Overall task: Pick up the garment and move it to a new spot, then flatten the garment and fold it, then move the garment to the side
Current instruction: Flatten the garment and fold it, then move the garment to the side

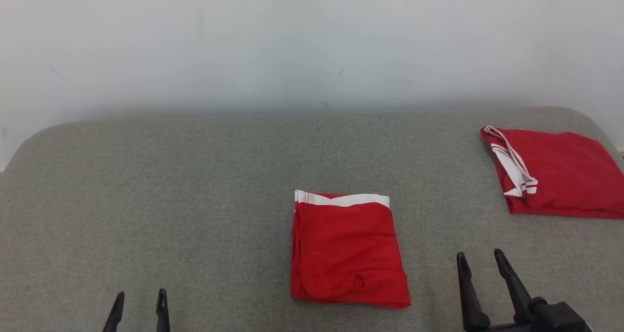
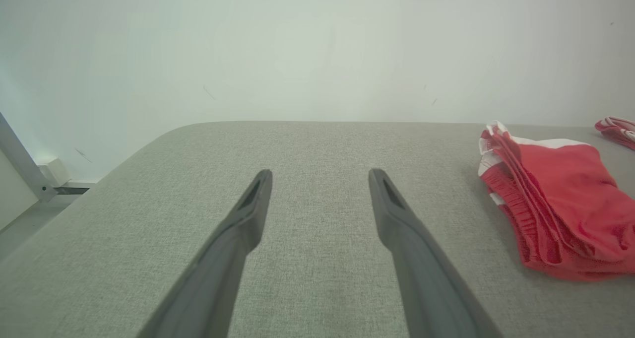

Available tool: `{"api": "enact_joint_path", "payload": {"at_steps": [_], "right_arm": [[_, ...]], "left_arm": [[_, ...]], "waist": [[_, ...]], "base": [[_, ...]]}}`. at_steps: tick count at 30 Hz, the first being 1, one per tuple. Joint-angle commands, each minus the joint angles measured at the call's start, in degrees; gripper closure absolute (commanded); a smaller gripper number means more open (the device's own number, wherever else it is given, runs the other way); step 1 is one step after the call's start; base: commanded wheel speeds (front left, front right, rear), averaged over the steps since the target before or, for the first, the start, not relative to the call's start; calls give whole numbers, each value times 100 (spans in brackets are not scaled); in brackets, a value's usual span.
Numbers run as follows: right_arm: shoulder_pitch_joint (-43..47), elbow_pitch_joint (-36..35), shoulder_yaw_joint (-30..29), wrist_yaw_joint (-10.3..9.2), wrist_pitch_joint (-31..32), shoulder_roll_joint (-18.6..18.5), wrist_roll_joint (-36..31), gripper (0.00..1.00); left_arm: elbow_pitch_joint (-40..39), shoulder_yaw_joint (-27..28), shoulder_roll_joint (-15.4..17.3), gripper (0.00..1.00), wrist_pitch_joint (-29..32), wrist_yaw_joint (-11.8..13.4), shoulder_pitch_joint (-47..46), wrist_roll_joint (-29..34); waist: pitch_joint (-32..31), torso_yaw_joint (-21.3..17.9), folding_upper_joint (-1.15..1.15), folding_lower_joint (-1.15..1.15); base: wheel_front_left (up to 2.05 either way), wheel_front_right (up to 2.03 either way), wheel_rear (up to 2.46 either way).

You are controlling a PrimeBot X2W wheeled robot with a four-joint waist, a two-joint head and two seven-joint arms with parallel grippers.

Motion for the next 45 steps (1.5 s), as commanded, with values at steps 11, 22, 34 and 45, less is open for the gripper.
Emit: {"api": "enact_joint_path", "payload": {"at_steps": [11,22,34,45], "right_arm": [[-29,185,-45,-11,3,68,-100,0],[-55,281,-25,-12,3,79,-99,0],[-50,295,-30,-12,3,40,-99,0],[-48,316,-16,-12,3,30,-120,0]], "left_arm": [[87,23,-6,0,-19,-30,90,20],[66,-14,-6,0,-19,-1,121,27],[78,-22,-6,0,-19,6,94,23],[85,-4,-6,0,-19,-1,83,46]], "waist": [[-3,116,0,0],[-17,133,0,0],[-2,157,0,0],[3,181,0,0]], "base": [[0,0,0],[0,0,0],[0,0,0],[0,0,0]]}}
